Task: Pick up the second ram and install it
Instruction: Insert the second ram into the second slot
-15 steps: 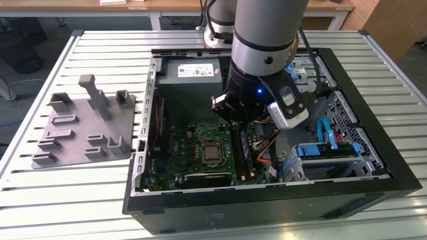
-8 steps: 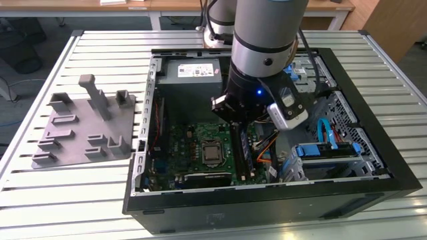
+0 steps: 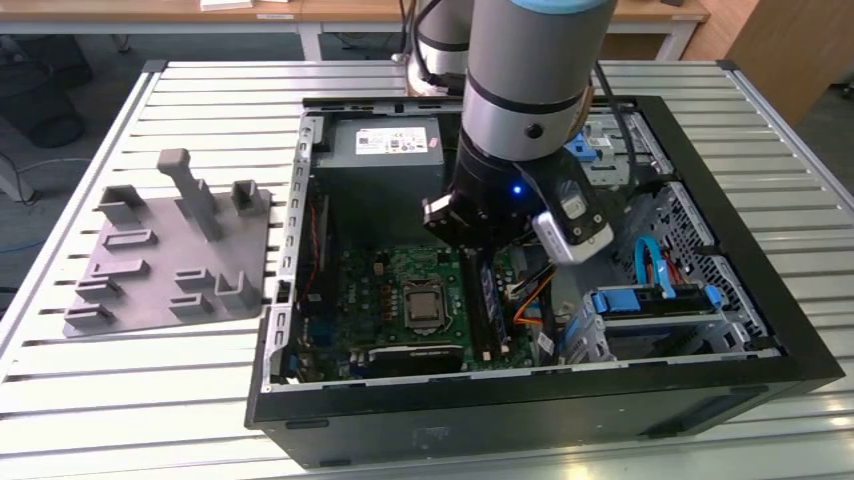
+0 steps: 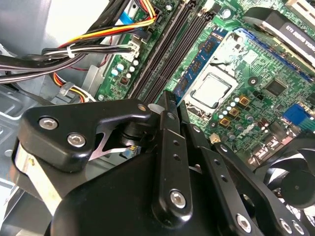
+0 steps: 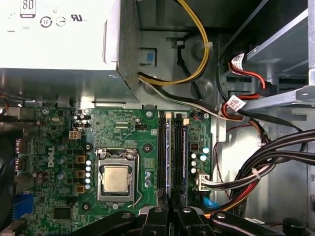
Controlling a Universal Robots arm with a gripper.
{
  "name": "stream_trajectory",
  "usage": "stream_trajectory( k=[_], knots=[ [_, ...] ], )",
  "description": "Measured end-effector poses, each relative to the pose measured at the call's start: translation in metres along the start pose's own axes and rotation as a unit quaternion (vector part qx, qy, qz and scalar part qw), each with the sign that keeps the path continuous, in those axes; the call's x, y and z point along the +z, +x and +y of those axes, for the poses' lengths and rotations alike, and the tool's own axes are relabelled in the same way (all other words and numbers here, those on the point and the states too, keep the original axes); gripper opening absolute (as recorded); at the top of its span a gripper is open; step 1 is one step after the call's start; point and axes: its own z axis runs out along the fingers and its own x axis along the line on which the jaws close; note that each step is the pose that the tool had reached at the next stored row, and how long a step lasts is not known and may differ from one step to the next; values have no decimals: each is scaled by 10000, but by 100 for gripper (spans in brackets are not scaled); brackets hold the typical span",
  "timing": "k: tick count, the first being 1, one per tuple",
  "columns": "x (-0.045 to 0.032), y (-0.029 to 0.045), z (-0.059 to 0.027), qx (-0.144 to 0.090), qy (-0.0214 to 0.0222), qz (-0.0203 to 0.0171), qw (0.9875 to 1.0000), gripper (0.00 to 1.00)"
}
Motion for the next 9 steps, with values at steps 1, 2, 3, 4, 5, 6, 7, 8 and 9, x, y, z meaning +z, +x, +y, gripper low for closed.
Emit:
stream_trajectory(
  k=[1,2,3,4,5,6,7,8,9],
  knots=[
    [11,0,-1,0,0,0,10000,14],
    [23,0,-1,0,0,0,10000,14],
    [34,2,-2,1,0,0,10000,14],
    [46,4,-4,0,0,0,10000,14],
    [57,8,-4,0,0,0,10000,14],
    [68,11,-5,0,0,0,10000,14],
    [82,12,-6,1,0,0,10000,14],
    [96,13,-7,7,0,0,10000,14],
    [108,13,-7,18,0,-1,10000,14]
  ],
)
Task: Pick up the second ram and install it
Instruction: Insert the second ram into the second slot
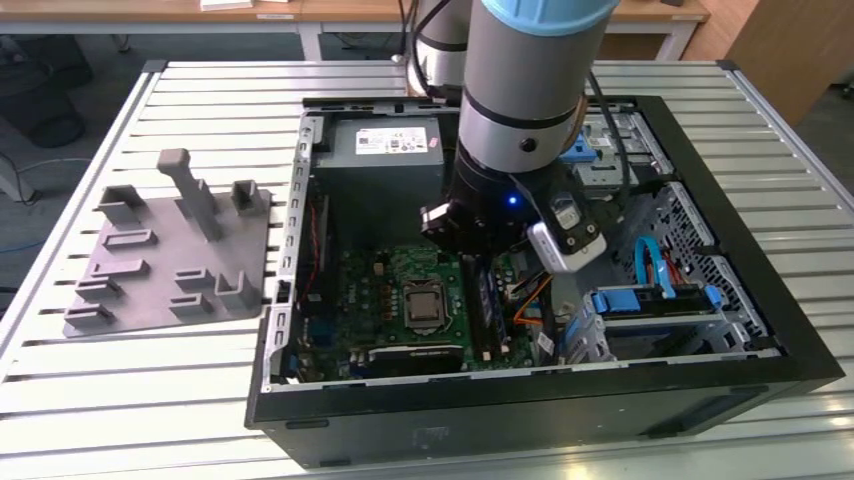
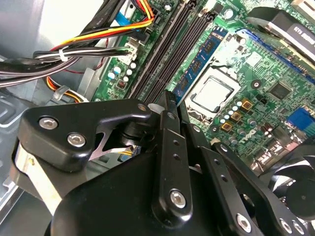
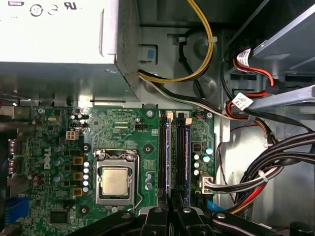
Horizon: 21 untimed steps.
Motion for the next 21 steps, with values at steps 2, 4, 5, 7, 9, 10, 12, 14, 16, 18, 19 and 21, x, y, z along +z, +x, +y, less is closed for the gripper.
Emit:
stream_trajectory(
  k=[2,4,5,7,9,10,12,14,16,18,19,21],
  knots=[
    [18,1,-1,29,1,-2,10000,14],
    [24,1,-1,43,2,-2,10000,14],
    [24,1,-2,43,3,-2,10000,14],
    [26,1,-1,43,1,-2,10000,14],
    [27,1,-1,43,3,-2,10000,14],
    [30,1,-1,43,3,-2,10000,14],
    [39,1,-2,43,4,-3,10000,14],
    [50,1,-2,43,5,-2,10000,14],
    [62,1,-3,43,4,-2,10000,14],
    [71,1,-3,43,5,-2,10000,14],
    [76,2,-4,43,5,-2,10000,14],
    [84,2,-4,43,5,-2,10000,14]
  ],
)
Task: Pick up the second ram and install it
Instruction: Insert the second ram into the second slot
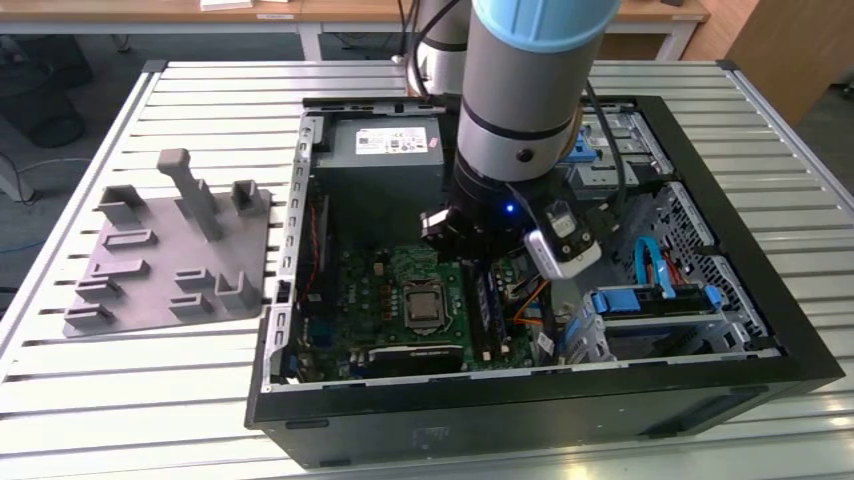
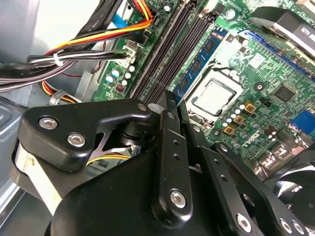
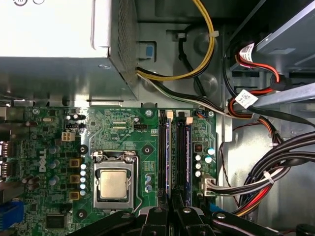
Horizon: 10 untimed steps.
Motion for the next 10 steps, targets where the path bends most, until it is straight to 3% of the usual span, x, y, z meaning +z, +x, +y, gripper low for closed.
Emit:
stream_trajectory(
  k=[10],
  knots=[
    [66,1,-3,0,0,0,10000,14]
  ],
)
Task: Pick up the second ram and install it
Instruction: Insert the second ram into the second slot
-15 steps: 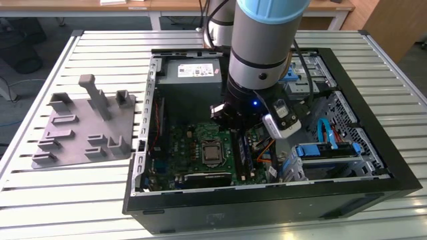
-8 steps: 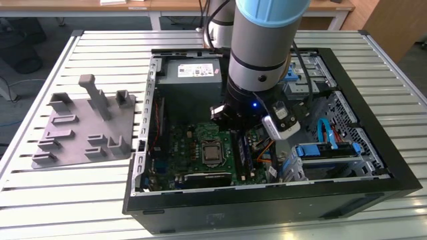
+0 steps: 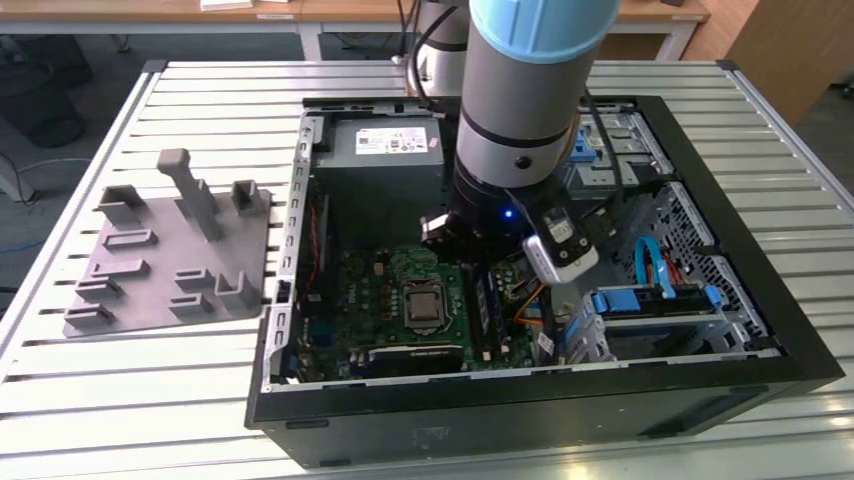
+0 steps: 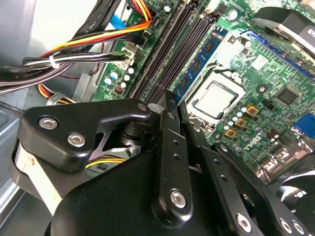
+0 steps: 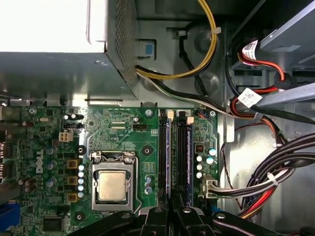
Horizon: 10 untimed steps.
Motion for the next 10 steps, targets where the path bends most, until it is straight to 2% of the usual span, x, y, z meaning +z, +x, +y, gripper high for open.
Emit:
stream_trajectory(
  k=[10],
  knots=[
    [60,1,-3,0,0,0,10000,14]
  ],
)
